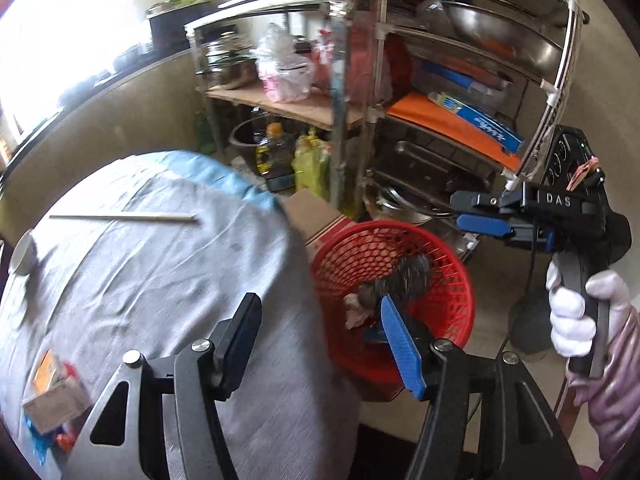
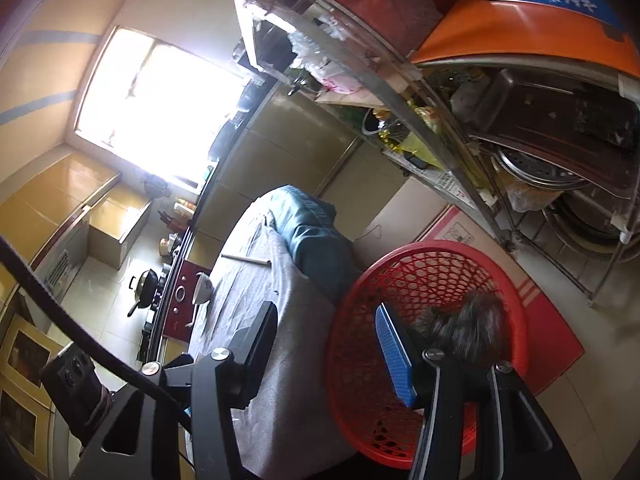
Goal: Collect trash
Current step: 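Carry both items to the red basket and release them inside, then move both tools back over the table toward the remaining items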
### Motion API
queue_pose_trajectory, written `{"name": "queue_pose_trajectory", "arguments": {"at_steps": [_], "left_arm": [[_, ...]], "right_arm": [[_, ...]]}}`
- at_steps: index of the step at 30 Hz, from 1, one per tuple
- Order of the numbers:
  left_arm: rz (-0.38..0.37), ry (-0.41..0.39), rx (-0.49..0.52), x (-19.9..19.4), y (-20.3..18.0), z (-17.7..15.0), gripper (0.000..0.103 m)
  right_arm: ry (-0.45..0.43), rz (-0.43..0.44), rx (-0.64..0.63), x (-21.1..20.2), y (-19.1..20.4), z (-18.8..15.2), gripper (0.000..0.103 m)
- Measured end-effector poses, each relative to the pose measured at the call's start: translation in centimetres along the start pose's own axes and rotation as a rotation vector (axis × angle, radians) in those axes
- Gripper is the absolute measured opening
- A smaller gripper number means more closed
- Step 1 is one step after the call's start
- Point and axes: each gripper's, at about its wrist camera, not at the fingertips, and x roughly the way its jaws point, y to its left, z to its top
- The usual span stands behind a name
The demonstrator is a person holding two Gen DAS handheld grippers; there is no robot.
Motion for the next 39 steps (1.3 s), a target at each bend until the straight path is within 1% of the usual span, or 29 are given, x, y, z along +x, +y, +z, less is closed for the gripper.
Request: {"name": "queue_pose_trajectory", "arguments": {"at_steps": [4,10,15,20,25,32,34,36,39], "left_arm": [[0.069,-0.018,-0.048,-2.6,2.3,-2.9,0.067],[0.189,-0.034,-0.173,-7.3,7.3,-8.6,0.067],[0.306,-0.063,-0.271,-11.6,11.2,-12.6,0.067],[0.425,-0.086,-0.361,-15.6,14.4,-16.8,0.068],[0.501,-0.08,-0.464,-19.1,17.5,-21.4,0.068],[0.617,-0.061,-0.586,-23.4,21.3,-28.1,0.068],[0.625,-0.064,-0.616,-24.3,22.2,-29.2,0.068],[0.617,-0.075,-0.637,-25.0,23.1,-29.9,0.068],[0.606,-0.096,-0.609,-25.4,23.9,-29.9,0.068]], "right_arm": [[0.03,0.022,-0.03,1.4,1.7,-0.6,0.055],[0.082,0.043,-0.097,3.9,5.7,-1.7,0.055],[0.12,0.063,-0.176,5.8,10.3,-2.9,0.055],[0.133,0.077,-0.245,6.7,14.5,-3.6,0.055],[0.098,0.088,-0.311,5.6,18.7,-4.1,0.055],[0.02,0.076,-0.36,2.6,22.7,-4.2,0.055],[0.001,0.072,-0.359,2.0,23.6,-4.3,0.055],[-0.015,0.068,-0.363,1.5,24.4,-4.6,0.055],[-0.035,0.05,-0.377,0.8,25.5,-5.3,0.055]]}}
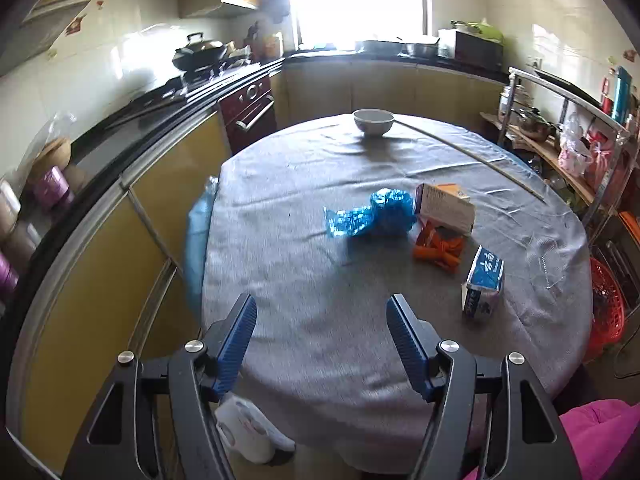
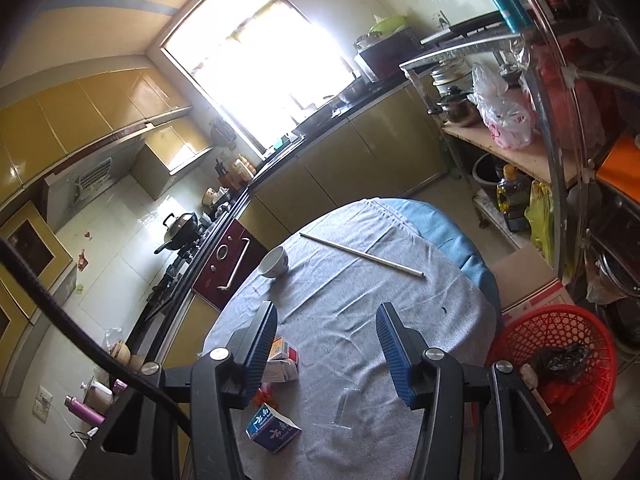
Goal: Collect trash
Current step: 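Move both tools back over the table toward the remaining items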
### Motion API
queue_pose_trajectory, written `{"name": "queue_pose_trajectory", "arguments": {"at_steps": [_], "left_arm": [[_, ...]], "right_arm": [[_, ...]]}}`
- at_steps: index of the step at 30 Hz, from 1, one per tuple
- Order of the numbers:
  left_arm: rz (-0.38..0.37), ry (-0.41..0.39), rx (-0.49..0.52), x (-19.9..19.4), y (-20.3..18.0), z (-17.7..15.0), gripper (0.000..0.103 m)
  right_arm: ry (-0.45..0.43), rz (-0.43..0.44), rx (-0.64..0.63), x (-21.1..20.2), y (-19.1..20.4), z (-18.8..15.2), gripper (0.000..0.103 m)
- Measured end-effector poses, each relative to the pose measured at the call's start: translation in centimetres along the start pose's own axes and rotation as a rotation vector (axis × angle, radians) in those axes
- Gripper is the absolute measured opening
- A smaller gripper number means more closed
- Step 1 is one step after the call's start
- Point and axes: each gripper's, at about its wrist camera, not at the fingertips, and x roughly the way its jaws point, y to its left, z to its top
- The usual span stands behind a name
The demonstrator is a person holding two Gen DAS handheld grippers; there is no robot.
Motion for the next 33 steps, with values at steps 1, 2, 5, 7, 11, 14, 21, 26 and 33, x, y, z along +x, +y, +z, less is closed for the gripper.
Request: {"name": "queue_pose_trajectory", "arguments": {"at_steps": [1,2,5,7,11,14,21,26,33], "left_arm": [[-0.005,-0.008,0.011,0.1,0.0,0.2,0.068],[-0.018,-0.017,0.025,0.5,0.0,0.5,0.068],[-0.082,-0.023,0.036,1.9,-0.4,1.5,0.068],[-0.135,-0.016,0.043,3.1,-1.2,1.9,0.068],[-0.227,0.009,0.075,5.2,-3.3,2.3,0.068],[-0.266,0.021,0.104,5.9,-4.8,2.3,0.068],[-0.201,0.051,0.124,5.5,-6.2,2.8,0.068],[-0.09,0.053,0.094,3.7,-6.6,2.6,0.068],[-0.024,0.088,0.043,2.4,-10.1,1.6,0.068]], "right_arm": [[-0.004,-0.007,-0.002,-0.1,0.3,-0.2,0.055],[-0.007,-0.016,-0.001,-0.3,0.7,-0.4,0.056],[-0.001,-0.064,-0.005,-0.7,1.3,-1.1,0.056],[0.003,-0.101,-0.008,-1.1,1.4,-1.5,0.056],[-0.008,-0.181,0.002,-2.6,1.2,-2.1,0.056],[-0.007,-0.213,0.014,-3.1,0.8,-2.2,0.056],[0.058,-0.171,0.01,-0.5,-0.8,-3.1,0.057],[0.14,-0.047,0.009,4.7,-2.2,-2.9,0.057],[0.331,0.168,-0.001,13.5,-1.0,-3.8,0.057]]}}
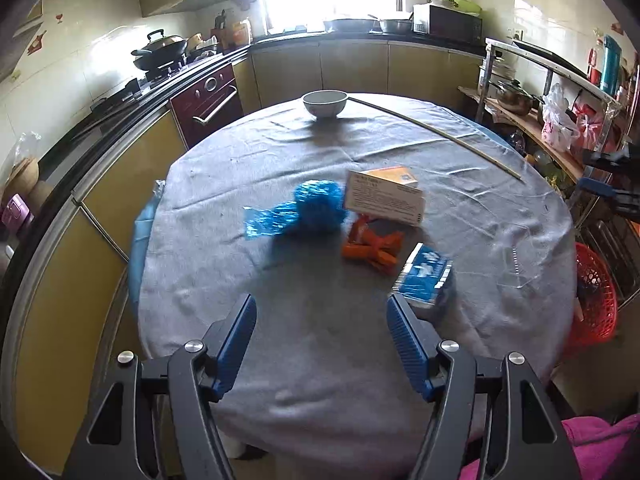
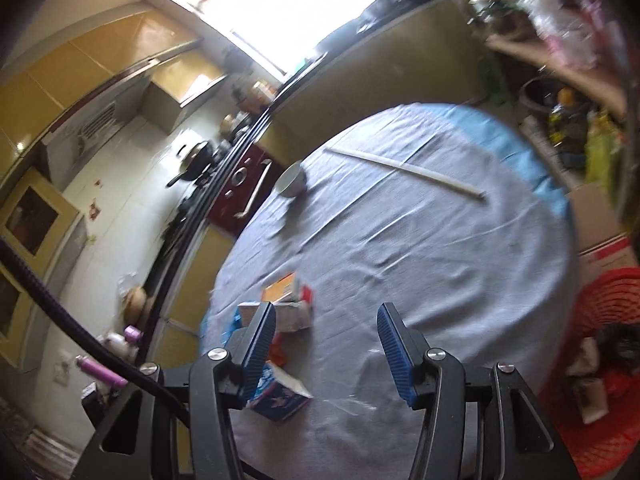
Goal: Collect trash
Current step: 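Move both tools back over the table toward the remaining items, then grasp the blue Yunnan Baiyao box with the left tool while the right tool grasps the clear plastic tray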
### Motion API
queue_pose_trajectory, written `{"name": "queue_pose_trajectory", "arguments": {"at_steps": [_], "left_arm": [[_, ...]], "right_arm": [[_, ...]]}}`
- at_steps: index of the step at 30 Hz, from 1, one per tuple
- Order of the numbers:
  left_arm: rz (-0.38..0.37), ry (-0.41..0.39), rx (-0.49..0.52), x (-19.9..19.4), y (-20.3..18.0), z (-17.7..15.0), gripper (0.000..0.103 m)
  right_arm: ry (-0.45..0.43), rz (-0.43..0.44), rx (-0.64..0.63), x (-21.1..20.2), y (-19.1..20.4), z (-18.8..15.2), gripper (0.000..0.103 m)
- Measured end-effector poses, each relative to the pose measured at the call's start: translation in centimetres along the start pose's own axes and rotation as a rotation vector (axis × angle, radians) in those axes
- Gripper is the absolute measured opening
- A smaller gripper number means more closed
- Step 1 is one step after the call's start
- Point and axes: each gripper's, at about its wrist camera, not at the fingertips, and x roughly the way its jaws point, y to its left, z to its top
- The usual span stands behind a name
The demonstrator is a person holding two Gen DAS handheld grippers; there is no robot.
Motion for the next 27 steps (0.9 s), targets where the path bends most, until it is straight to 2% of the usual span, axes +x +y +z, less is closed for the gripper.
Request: {"name": "queue_pose_trajectory", "arguments": {"at_steps": [4,7,12,17,25,27], "left_arm": [[-0.035,0.023,-0.003,1.2,-2.2,0.3,0.068],[-0.081,0.055,0.0,3.0,-3.7,0.5,0.068],[-0.15,0.077,0.036,5.2,-5.4,0.9,0.068],[-0.192,0.089,0.031,6.1,-4.7,0.9,0.068],[-0.246,0.115,-0.011,6.7,-1.2,-0.3,0.069],[-0.27,0.115,-0.004,7.0,-1.1,-0.1,0.069]], "right_arm": [[0.082,0.043,0.01,2.6,0.0,-0.8,0.057],[0.123,0.009,0.031,3.3,-0.9,-2.0,0.057],[0.197,-0.029,0.146,4.3,-3.5,-3.3,0.057],[0.239,-0.053,0.181,6.3,-3.0,-3.2,0.057],[0.315,-0.252,0.16,11.4,-1.1,-4.0,0.057],[0.326,-0.266,0.178,12.0,-1.1,-4.5,0.057]]}}
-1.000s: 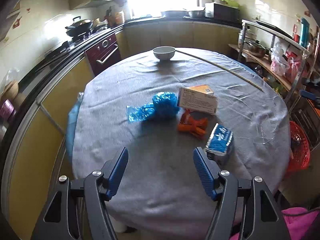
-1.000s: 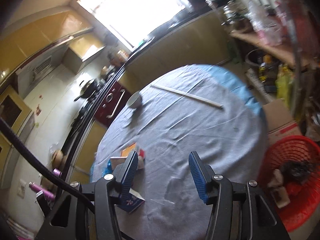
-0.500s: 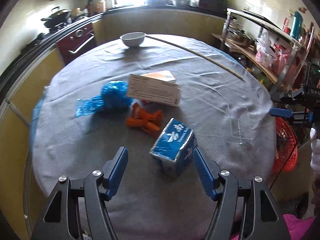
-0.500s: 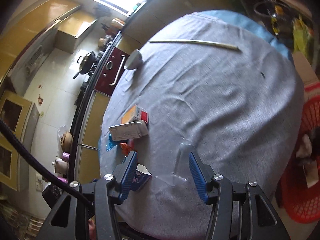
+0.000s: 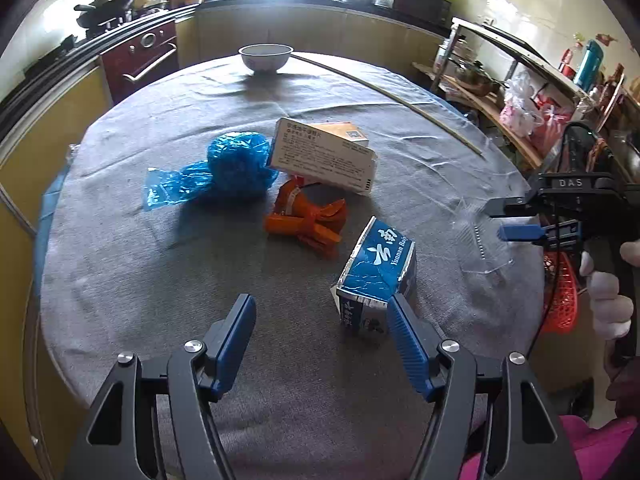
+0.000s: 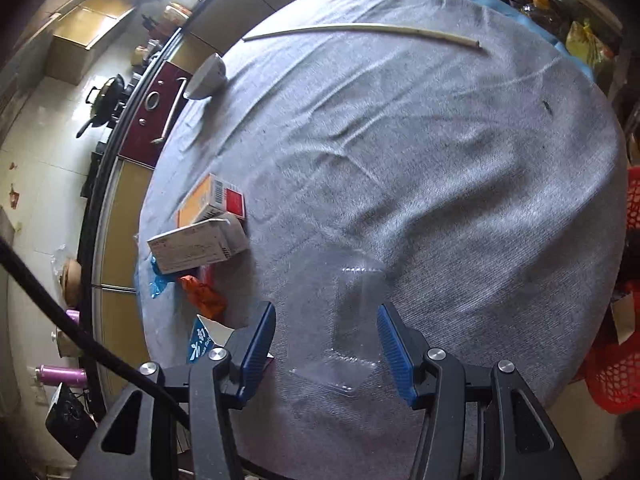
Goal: Collect trash
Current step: 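Grasp the blue Yunnan Baiyao box with the left tool while the right tool grasps the clear plastic tray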
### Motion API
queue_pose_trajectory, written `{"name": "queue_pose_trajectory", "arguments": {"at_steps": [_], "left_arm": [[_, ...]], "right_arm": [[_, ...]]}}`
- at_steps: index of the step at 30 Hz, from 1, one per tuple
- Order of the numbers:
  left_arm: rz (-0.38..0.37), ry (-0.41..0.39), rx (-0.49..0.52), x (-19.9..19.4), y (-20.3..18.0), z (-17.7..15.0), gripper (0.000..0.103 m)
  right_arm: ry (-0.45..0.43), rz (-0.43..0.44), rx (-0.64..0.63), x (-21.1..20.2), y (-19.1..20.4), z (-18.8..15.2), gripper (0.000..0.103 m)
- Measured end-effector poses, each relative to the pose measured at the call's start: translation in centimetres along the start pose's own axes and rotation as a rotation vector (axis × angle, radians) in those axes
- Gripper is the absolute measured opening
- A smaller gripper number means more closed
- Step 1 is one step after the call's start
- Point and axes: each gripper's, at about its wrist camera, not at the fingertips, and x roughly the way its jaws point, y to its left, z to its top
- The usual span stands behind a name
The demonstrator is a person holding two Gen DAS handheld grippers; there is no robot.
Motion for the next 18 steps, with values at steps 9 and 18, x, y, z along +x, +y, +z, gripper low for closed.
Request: {"name": "queue_pose_trajectory", "arguments": {"at_steps": [9,18], "left_arm": [[-0.094,-0.008,0.127,1.8,-2.1,1.7,0.072],[-0.15,0.037,0.122,4.5,-2.2,2.1,0.072]], "right_arm": [[0.02,-0.135,-0.05,2.3,2.6,-0.3,0.057],[0.054,-0.239,-0.12,4.3,4.2,-0.7,0.059]]}}
